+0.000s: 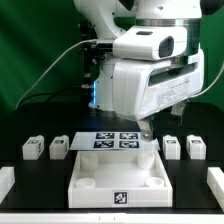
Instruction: Assemble one leg
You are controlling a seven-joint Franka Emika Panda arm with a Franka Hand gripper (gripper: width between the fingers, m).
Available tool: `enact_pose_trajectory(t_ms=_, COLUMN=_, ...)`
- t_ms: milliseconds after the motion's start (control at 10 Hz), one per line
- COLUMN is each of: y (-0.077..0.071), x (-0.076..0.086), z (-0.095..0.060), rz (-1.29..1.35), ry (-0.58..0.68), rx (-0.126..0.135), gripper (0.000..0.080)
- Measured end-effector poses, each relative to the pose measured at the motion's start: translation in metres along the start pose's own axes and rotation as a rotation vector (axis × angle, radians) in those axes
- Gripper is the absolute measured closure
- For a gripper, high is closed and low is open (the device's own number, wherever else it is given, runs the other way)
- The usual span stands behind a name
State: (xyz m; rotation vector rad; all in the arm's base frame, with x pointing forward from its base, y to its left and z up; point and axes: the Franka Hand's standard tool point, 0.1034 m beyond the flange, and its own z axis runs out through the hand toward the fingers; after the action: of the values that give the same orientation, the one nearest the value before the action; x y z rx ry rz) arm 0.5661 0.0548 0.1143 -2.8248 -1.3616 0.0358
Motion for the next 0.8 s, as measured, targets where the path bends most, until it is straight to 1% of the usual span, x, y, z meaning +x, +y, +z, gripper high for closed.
enact_pose_trajectory(t_ms=400, y=-0.001, x=-0.001, z=0.001, rz=-0.011, ry=0.000, rx=0.000, gripper=0.0150)
enact_pose_trajectory(t_ms=500, y=-0.011, x=-0.007, z=0.006, rz=-0.046, ry=0.008, rx=-0.007, gripper=0.0150)
enact_pose_trajectory(t_ms=600, y=-0.024, x=-0.019, z=0.011, rz=-0.059, ry=0.011, rx=-0.012, gripper=0.0150)
enact_pose_trajectory(t_ms=700, y=-0.032, x=-0.031, z=0.014, rz=-0.175, ry=0.010, rx=-0.023, gripper=0.0150)
enact_pose_trajectory(t_ms=800, y=-0.033, x=-0.045, z=0.016, rz=-0.377, ry=0.016, rx=-0.059, gripper=0.0150)
